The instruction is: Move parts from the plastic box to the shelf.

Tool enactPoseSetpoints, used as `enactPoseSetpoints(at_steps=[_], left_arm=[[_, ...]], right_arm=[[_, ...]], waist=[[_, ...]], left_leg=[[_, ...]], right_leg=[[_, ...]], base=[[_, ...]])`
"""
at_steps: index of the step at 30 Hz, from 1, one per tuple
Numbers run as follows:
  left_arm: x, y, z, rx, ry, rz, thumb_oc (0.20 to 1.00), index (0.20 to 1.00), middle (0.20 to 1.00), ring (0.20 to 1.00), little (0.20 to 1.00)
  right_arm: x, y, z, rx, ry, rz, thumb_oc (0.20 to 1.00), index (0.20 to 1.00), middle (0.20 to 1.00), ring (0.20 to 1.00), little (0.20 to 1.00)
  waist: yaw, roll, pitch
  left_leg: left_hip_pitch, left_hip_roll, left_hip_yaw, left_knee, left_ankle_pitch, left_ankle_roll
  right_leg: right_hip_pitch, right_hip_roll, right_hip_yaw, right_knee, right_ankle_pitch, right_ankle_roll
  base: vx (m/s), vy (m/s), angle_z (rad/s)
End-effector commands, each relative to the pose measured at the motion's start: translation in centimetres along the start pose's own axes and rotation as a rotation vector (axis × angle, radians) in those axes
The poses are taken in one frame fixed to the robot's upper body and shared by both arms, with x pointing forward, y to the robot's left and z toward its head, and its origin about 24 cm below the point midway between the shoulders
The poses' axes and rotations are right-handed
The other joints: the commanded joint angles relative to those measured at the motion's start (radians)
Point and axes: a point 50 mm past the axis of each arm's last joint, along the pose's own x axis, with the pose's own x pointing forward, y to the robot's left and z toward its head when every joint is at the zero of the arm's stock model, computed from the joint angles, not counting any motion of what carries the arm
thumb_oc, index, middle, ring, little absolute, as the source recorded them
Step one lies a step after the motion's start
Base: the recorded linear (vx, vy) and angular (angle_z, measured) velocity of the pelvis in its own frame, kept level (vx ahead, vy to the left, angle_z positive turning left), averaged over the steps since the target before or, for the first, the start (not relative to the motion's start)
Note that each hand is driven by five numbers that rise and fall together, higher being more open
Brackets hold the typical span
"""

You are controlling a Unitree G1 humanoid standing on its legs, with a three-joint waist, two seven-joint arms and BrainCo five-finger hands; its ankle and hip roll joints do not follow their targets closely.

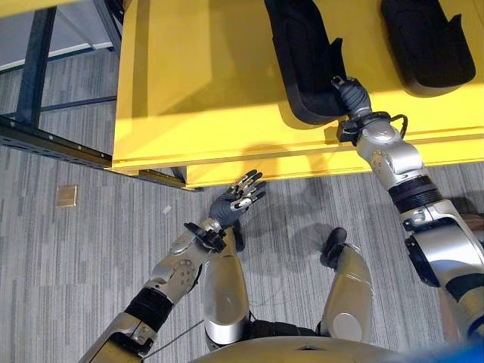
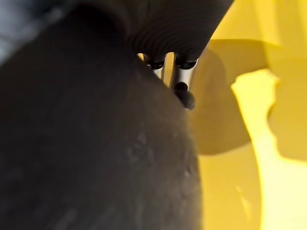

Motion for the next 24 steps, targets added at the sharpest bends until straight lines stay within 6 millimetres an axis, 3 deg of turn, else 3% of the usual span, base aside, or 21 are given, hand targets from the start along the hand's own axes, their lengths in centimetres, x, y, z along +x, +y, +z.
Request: enactPoseSetpoints(at_steps=[1,10,24], left_arm=[[0.5,-2.1,1.1,-0.007,-0.065,-0.092,1.0,1.0,1.0,1.0,1.0],[1.3,-2.5,1.7,0.003,-0.089,-0.072,1.0,1.0,1.0,1.0,1.0],[2.0,-2.6,2.8,-0.009,-0.153,-0.013,1.0,1.0,1.0,1.0,1.0]], right_arm=[[0.3,-1.6,2.8,-0.037,-0.099,-0.059,0.2,0.2,0.2,0.2,0.2],[1.1,0.0,5.3,-0.024,-0.138,-0.05,0.2,0.2,0.2,0.2,0.2],[1.7,1.7,5.6,-0.073,-0.113,-0.074,0.2,0.2,0.2,0.2,0.2]], waist=[[0.041,-0.013,-0.014],[0.049,-0.015,-0.014],[0.058,-0.015,-0.014]], left_leg=[[-0.02,-0.051,0.033,0.086,-0.111,0.072],[-0.076,-0.041,0.019,0.126,-0.127,0.073],[-0.115,-0.036,0.01,0.112,-0.112,0.063]], right_leg=[[-0.017,0.005,-0.125,0.199,-0.159,-0.026],[-0.082,0.013,-0.105,0.25,-0.171,-0.028],[-0.135,0.024,-0.092,0.266,-0.165,-0.026]], base=[[-0.03,-0.004,-0.12],[-0.03,0.0,-0.01],[0.0,0.002,0.0]])
